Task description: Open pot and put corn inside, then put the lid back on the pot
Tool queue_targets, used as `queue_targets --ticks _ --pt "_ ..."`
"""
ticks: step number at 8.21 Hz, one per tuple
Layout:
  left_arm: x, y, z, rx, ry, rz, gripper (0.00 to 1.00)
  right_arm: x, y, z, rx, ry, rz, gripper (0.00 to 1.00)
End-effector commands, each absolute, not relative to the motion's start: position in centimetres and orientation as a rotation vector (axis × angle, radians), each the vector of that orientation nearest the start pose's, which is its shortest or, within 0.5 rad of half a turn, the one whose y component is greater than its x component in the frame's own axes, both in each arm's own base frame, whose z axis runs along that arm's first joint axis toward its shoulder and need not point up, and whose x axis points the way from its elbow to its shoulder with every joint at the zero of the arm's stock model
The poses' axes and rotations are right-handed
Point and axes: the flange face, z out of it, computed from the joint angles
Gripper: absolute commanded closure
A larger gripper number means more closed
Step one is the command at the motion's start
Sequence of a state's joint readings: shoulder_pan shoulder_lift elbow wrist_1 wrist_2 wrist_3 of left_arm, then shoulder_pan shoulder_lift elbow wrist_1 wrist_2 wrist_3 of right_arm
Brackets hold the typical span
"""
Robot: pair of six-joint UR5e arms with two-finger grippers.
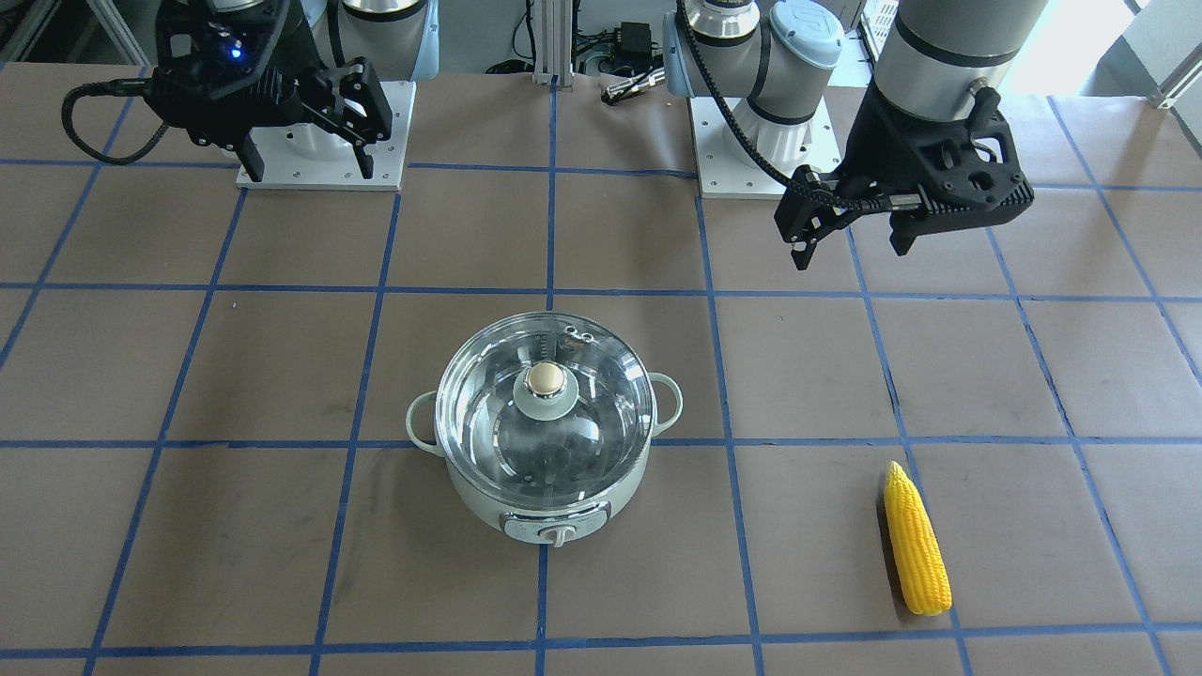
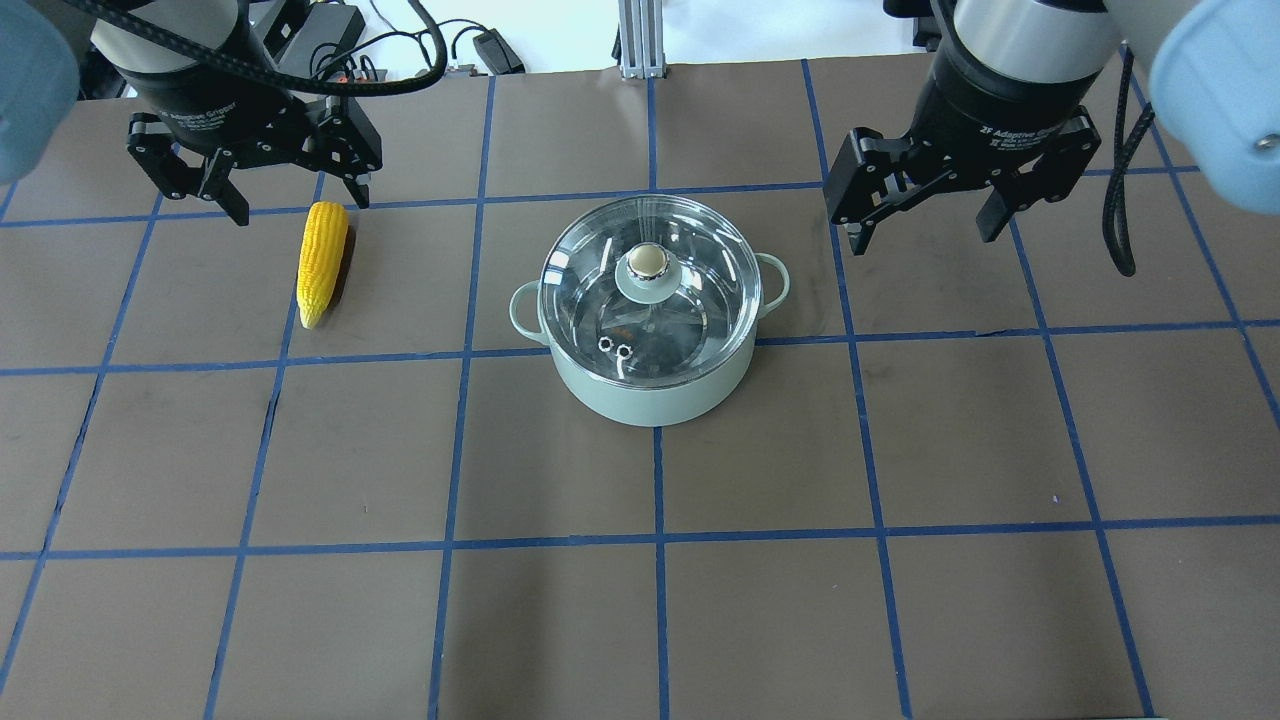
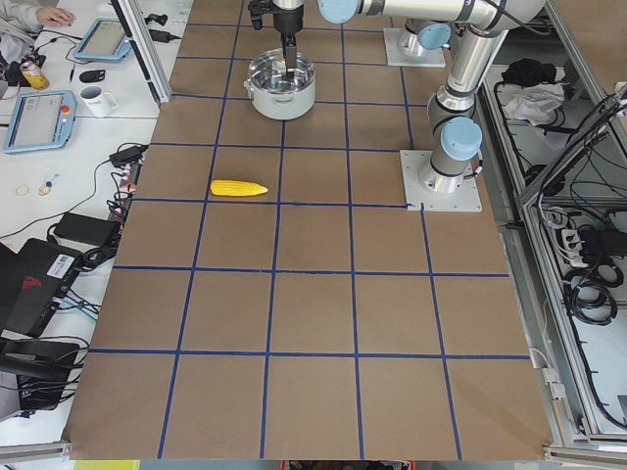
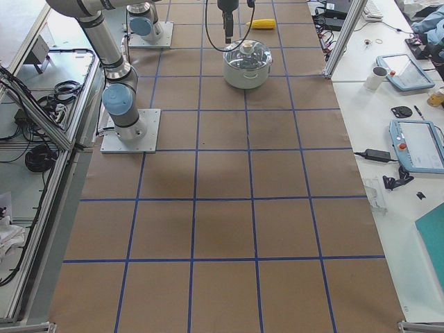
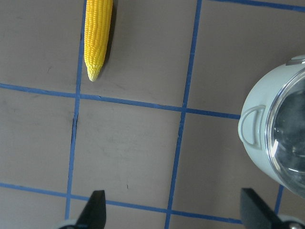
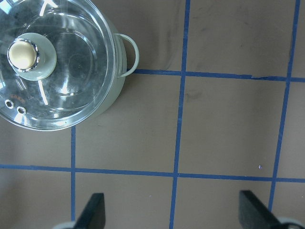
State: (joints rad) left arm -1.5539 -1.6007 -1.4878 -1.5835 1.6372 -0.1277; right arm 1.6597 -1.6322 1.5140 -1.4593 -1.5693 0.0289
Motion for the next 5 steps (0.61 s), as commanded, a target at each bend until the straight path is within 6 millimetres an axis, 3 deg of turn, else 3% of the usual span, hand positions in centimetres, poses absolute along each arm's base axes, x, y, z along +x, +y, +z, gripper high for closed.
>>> queue_targets --ticks 1,3,5 --pt "-8.6 -56.1 47.7 -0.102 3.064 -0.153 0.0 17.4 -45.0 53.4 -0.096 3.138 -0.012 0.0" --pt "-4.5 -58.9 43.5 0.025 3.067 -0.048 0.0 17.4 -45.0 53.4 -0.096 3.137 -0.012 0.0" --pt "2.2 -63.0 37.8 0.058 3.063 -0.056 0.0 17.4 -45.1 53.3 -0.096 3.135 -0.009 0.0"
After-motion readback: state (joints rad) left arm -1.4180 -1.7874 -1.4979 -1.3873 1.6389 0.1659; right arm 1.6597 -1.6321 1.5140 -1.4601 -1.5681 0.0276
